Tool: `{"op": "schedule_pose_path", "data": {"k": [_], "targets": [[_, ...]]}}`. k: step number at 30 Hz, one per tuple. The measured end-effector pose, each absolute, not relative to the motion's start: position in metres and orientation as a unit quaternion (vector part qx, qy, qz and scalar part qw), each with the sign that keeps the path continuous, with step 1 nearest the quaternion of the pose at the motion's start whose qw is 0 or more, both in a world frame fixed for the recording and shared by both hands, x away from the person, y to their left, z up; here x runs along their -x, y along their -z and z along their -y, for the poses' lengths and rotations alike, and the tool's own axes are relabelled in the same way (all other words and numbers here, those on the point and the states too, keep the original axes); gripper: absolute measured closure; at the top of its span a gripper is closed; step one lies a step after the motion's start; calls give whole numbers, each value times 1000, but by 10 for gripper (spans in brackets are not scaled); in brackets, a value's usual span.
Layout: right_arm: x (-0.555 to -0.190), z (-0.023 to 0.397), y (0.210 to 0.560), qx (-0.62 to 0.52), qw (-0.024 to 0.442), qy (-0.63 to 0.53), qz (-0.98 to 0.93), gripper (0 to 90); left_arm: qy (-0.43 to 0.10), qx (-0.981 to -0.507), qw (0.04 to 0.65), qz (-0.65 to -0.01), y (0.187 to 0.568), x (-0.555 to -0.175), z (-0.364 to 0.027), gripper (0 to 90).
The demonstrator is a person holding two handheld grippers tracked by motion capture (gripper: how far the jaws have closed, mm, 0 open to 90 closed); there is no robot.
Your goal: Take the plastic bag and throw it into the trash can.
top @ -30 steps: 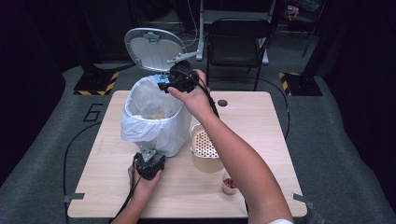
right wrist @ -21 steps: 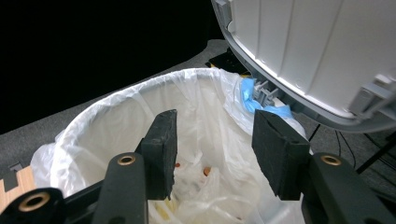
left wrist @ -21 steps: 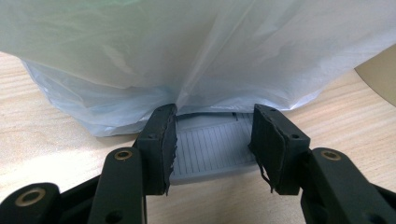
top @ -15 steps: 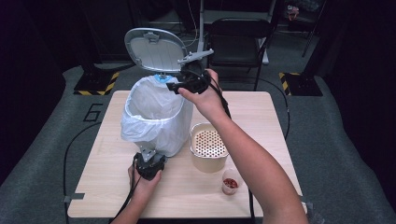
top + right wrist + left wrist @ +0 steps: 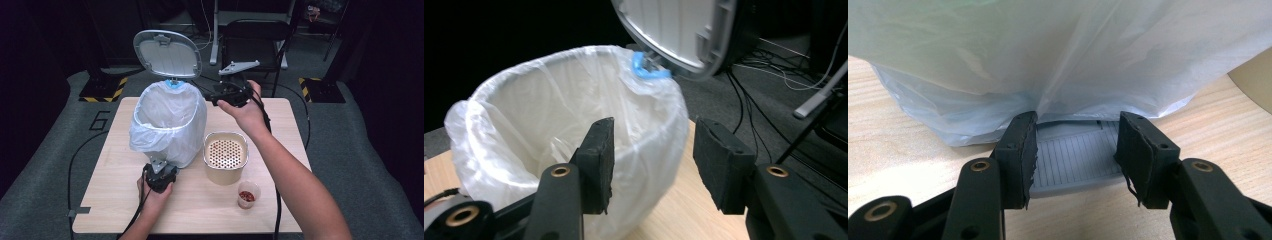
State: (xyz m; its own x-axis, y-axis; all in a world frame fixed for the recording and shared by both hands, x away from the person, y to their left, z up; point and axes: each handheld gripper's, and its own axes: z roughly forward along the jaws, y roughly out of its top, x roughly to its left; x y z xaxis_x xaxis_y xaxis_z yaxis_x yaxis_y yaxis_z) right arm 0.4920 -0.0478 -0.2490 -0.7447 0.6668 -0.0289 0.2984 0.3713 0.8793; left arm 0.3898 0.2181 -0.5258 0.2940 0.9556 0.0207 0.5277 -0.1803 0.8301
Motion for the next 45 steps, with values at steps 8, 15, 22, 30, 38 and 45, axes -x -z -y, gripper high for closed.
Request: {"op": "schedule_pose_path", "data": {"k": [8,15,22,30,38,45], "targets": [[-485,75,266,-309,214,-461,-804,514,-275,-705,384,-529,527,-390,-216,504],[-479,95,289,-325,213,-454,-802,514,-275,-704,385,-530,527,-389,-216,504],[-478,112,313,-344,206,-445,-801,530,-275,-705,385,-529,527,-389,-216,504],[-472,127,345,-352,203,-431,-805,551,-275,-704,386,-530,527,-389,-216,504],[-474,139,372,-378,186,-428,-799,564,-275,-703,387,-530,527,-390,-216,504],[-474,141,391,-388,170,-419,-803,578,-275,-703,387,-530,527,-390,-216,504]]}}
